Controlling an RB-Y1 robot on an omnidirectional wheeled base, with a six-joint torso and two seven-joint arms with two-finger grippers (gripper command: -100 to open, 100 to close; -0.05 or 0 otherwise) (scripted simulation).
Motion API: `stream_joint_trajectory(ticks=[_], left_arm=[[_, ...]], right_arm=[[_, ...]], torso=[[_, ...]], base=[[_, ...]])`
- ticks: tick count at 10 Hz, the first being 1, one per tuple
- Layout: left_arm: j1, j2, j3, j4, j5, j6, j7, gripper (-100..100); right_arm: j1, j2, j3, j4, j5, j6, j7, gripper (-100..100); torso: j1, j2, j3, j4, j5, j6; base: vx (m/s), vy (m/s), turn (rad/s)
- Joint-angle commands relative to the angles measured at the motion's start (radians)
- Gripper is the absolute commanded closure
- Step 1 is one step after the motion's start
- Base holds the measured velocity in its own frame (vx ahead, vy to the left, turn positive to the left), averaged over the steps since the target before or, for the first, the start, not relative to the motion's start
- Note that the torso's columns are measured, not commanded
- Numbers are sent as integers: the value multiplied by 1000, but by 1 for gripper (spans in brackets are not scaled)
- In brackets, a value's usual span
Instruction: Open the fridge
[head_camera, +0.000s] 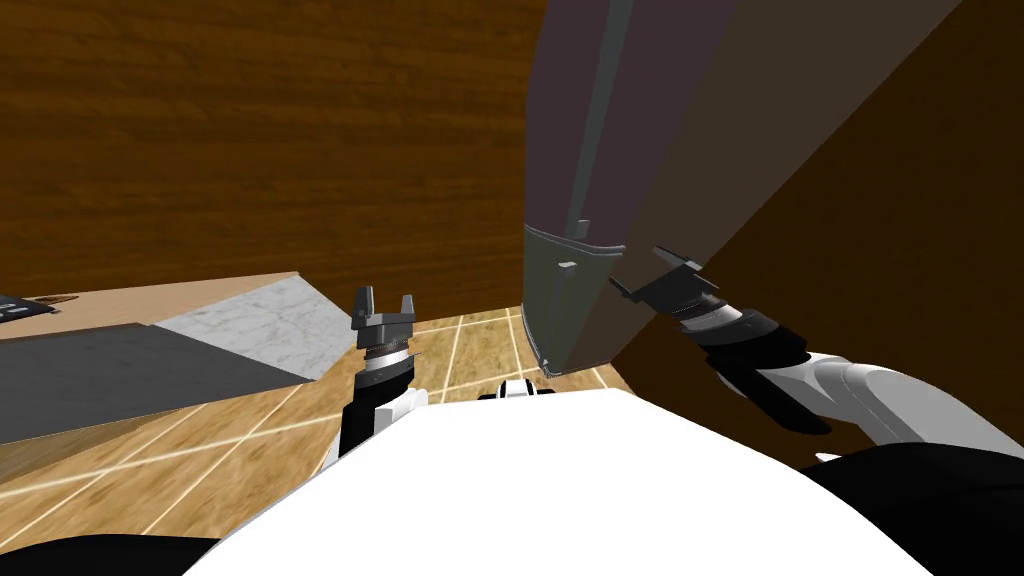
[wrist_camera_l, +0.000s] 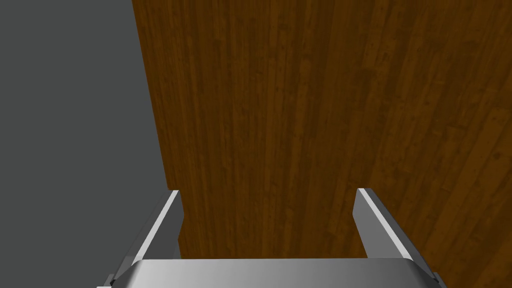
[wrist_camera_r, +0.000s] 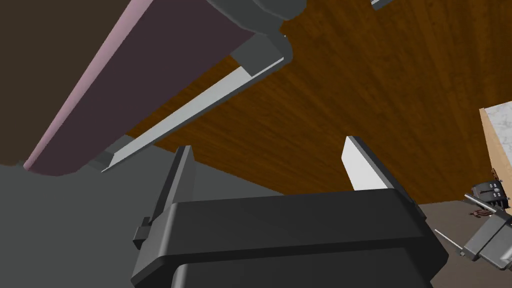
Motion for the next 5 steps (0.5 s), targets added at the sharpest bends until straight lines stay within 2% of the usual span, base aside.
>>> stream_joint_trajectory(ticks=[1, 5], left_arm=[[0, 0, 0, 0, 0, 0, 0, 0], [0, 0, 0, 0, 0, 0, 0, 0]], right_arm=[[-1, -55, -58, -4, 79, 5, 66, -100], [2, -119, -130, -14, 178, 9, 145, -100]], torso=[[0, 0, 0, 0, 0, 0], [-3, 6, 4, 2, -1, 0]], base=[[179, 88, -48], [144, 74, -43]])
